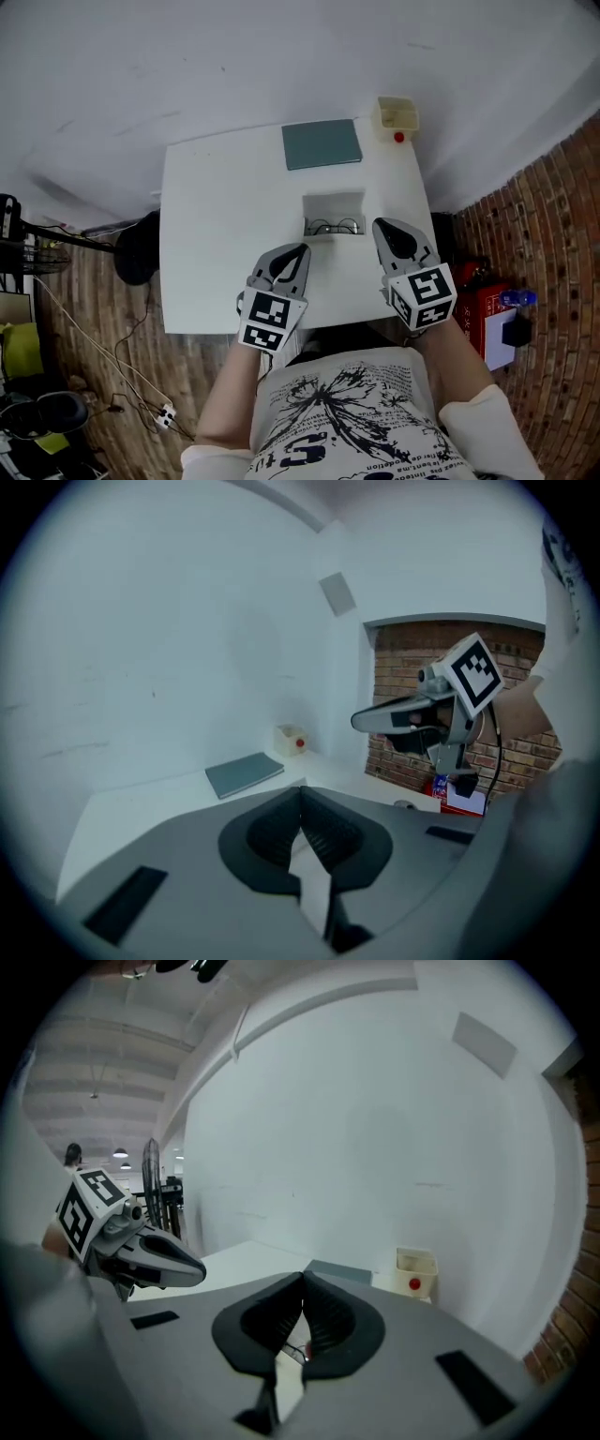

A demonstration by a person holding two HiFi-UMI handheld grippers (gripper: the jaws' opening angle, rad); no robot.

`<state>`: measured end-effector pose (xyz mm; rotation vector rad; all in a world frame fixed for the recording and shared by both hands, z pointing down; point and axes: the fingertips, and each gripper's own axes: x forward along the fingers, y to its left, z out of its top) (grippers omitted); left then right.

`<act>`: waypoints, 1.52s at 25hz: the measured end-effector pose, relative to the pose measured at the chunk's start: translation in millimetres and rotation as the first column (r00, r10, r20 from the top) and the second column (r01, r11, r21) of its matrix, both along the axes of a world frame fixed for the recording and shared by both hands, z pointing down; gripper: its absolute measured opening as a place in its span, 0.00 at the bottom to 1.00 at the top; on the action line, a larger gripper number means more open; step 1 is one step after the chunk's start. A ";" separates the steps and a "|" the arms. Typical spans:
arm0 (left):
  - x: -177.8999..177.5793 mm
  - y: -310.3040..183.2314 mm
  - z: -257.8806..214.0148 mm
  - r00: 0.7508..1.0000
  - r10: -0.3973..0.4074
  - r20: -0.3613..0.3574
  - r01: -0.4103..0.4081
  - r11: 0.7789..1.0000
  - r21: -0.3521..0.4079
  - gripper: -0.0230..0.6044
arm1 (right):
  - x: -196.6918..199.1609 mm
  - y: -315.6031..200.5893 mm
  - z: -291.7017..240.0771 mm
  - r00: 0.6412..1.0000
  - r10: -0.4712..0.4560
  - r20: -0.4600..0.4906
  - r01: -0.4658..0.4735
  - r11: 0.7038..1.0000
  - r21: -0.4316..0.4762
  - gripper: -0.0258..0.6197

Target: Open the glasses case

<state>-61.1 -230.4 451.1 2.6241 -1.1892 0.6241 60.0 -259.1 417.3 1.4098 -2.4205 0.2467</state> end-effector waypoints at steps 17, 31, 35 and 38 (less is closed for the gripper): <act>-28.1 107.2 -150.6 0.973 0.085 -0.215 -0.016 0.952 0.304 0.06 | -2.3 133.3 -78.1 0.998 0.031 0.055 -0.044 0.966 0.254 0.06; -27.6 117.2 -163.6 0.973 0.090 -0.213 -0.010 0.937 0.350 0.06 | 12.0 139.8 -93.0 0.995 0.049 0.086 -0.071 0.959 0.273 0.06; -23.4 116.4 -160.1 0.973 0.087 -0.214 -0.009 0.940 0.342 0.06 | 12.1 138.3 -93.2 0.997 0.025 0.078 -0.046 0.958 0.283 0.06; -21.5 113.7 -157.4 0.974 0.086 -0.209 -0.012 0.942 0.334 0.06 | 12.4 135.4 -92.4 0.995 0.023 0.092 -0.048 0.959 0.278 0.06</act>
